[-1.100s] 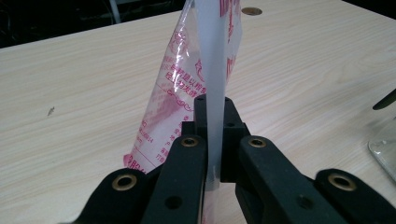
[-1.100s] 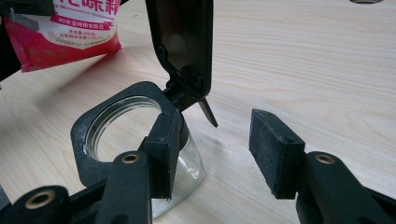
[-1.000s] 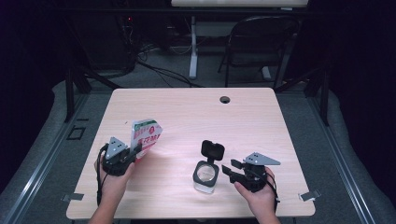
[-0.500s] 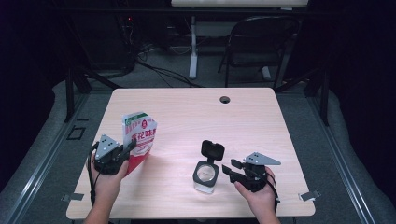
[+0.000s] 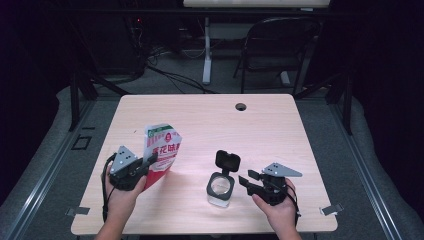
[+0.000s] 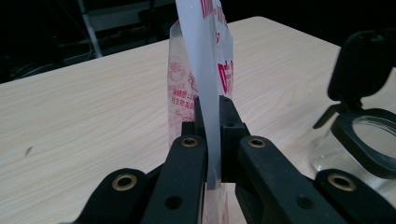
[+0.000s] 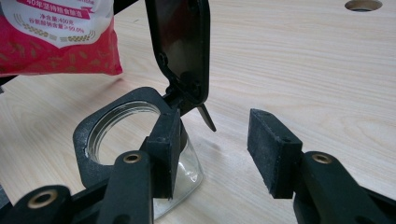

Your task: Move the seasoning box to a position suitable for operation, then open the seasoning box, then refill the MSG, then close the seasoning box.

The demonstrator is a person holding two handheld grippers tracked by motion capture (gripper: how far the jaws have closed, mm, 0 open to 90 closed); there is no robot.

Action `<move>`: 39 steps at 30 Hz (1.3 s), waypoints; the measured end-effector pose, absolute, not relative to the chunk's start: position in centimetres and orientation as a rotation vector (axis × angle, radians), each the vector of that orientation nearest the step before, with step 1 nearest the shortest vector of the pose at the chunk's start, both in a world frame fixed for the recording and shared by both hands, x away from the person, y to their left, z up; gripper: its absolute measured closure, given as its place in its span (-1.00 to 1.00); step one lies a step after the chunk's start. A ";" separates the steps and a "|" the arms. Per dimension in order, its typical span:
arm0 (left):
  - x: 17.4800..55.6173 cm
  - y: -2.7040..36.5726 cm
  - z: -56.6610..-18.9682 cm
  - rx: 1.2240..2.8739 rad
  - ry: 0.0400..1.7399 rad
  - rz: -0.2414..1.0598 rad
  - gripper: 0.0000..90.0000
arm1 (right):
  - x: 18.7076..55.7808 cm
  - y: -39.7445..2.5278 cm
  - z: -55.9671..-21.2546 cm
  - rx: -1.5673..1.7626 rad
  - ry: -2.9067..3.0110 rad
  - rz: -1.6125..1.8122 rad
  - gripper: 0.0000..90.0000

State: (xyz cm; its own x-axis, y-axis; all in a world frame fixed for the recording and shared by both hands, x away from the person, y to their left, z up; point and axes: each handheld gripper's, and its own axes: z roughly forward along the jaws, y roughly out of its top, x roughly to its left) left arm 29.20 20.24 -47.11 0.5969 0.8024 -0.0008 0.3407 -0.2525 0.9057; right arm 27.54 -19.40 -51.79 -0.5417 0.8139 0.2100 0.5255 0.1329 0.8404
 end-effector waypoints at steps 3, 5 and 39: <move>29.0 19.4 -47.1 1.860 0.892 0.564 1.00 | 27.6 -19.5 -51.7 1.305 2.114 1.366 0.20; 28.9 18.9 -47.1 1.875 0.871 0.549 1.00 | 27.6 -19.5 -51.7 1.300 2.116 1.366 0.19; 28.6 18.0 -47.8 1.939 0.729 0.350 1.00 | 27.3 -18.4 -48.5 1.163 2.161 1.447 0.15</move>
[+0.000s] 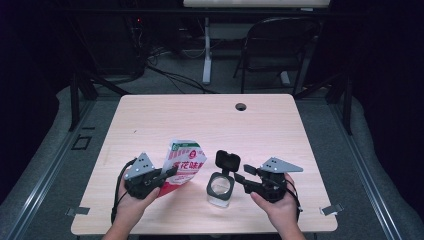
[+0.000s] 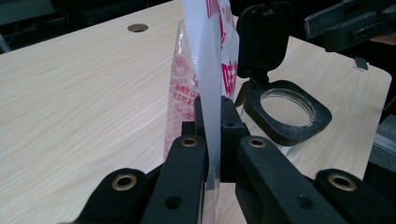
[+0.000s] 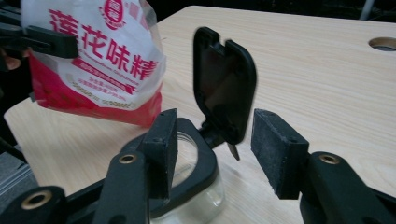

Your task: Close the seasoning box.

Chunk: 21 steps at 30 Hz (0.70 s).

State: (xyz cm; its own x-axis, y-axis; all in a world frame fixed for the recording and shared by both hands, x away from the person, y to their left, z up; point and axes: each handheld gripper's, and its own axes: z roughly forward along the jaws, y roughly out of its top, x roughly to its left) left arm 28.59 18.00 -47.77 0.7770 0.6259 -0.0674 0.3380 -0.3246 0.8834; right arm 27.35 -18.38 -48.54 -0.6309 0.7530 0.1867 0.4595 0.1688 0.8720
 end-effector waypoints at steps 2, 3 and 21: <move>28.7 18.3 -47.8 1.938 0.731 0.335 1.00 | 27.4 -18.1 -48.3 1.153 2.170 1.462 0.17; 28.8 18.4 -47.9 1.929 0.731 0.322 1.00 | 27.4 -17.9 -48.2 1.146 2.172 1.471 0.18; 28.4 19.2 -48.2 1.939 0.743 0.305 1.00 | 27.9 -14.6 -46.4 1.024 2.227 1.532 0.22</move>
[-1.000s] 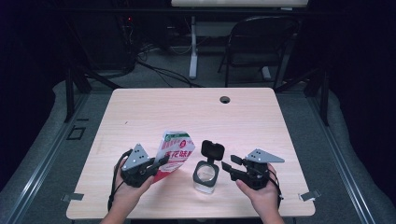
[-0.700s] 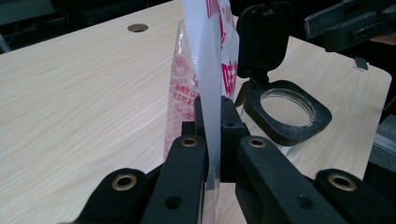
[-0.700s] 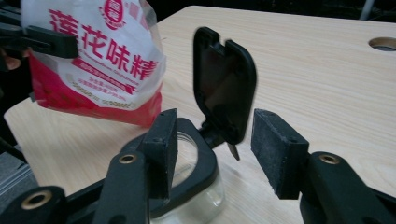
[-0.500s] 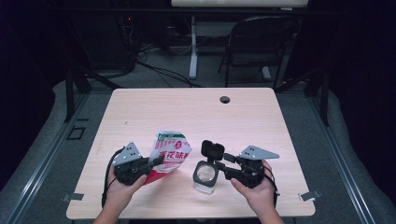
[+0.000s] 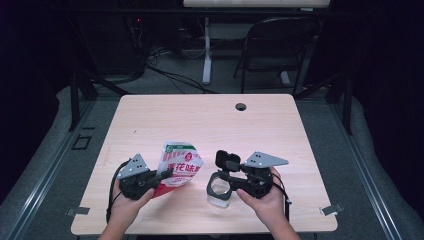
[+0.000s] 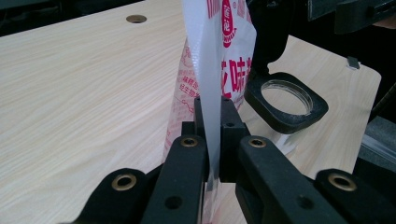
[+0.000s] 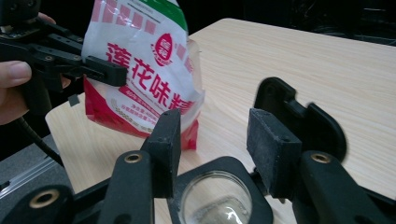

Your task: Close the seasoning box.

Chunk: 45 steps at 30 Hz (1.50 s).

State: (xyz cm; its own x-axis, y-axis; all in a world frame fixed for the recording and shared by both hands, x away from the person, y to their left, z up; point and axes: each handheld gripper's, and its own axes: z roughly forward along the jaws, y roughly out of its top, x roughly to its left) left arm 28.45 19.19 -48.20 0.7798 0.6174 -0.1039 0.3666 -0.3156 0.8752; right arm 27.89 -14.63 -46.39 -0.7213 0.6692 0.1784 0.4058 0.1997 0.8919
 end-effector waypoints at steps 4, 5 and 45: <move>28.2 19.0 -48.2 1.944 0.739 0.308 1.00 | 28.1 -13.6 -46.3 0.997 2.250 1.520 0.18; 28.2 19.0 -48.2 1.945 0.739 0.309 1.00 | 28.2 -13.3 -46.3 0.997 2.252 1.527 0.17; 27.8 18.6 -48.5 1.993 0.668 0.261 1.00 | 31.2 -8.2 -47.4 0.936 2.419 1.486 0.04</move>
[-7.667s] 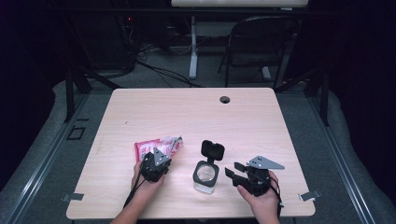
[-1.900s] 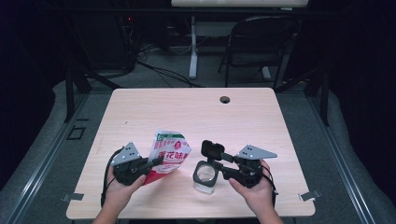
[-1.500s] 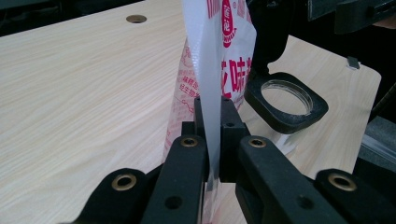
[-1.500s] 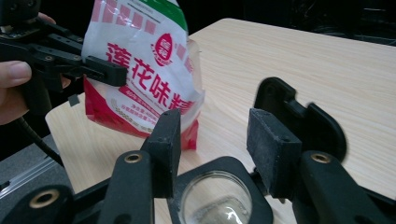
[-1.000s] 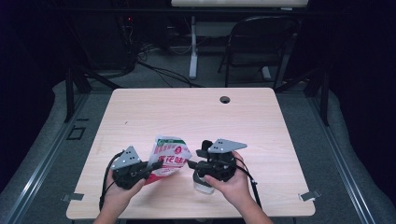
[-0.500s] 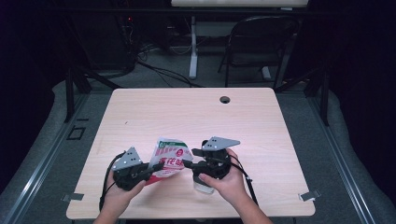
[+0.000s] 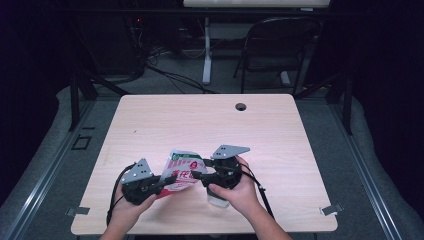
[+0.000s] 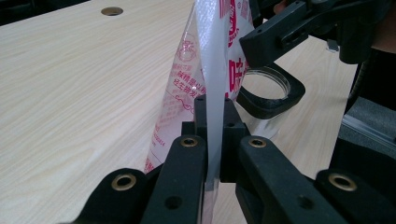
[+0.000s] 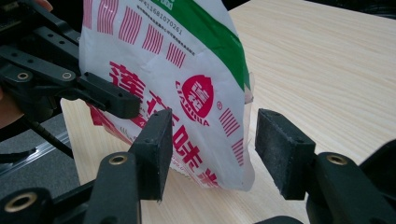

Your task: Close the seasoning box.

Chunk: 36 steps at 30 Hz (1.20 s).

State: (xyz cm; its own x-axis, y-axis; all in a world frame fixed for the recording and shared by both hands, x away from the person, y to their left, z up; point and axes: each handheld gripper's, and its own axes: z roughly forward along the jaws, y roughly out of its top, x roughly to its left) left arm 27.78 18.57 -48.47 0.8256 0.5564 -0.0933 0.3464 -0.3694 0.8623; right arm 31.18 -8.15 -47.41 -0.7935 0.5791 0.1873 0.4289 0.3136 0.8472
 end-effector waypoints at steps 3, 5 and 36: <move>27.8 18.6 -48.5 1.988 0.669 0.258 1.00 | 31.3 -7.9 -47.5 0.922 2.445 1.479 0.06; 27.8 18.6 -48.6 1.987 0.672 0.255 1.00 | 31.3 -7.6 -47.5 0.916 2.460 1.483 0.08; 28.4 19.2 -49.1 1.990 0.722 0.254 1.00 | 29.5 -6.6 -48.3 0.877 2.548 1.495 0.64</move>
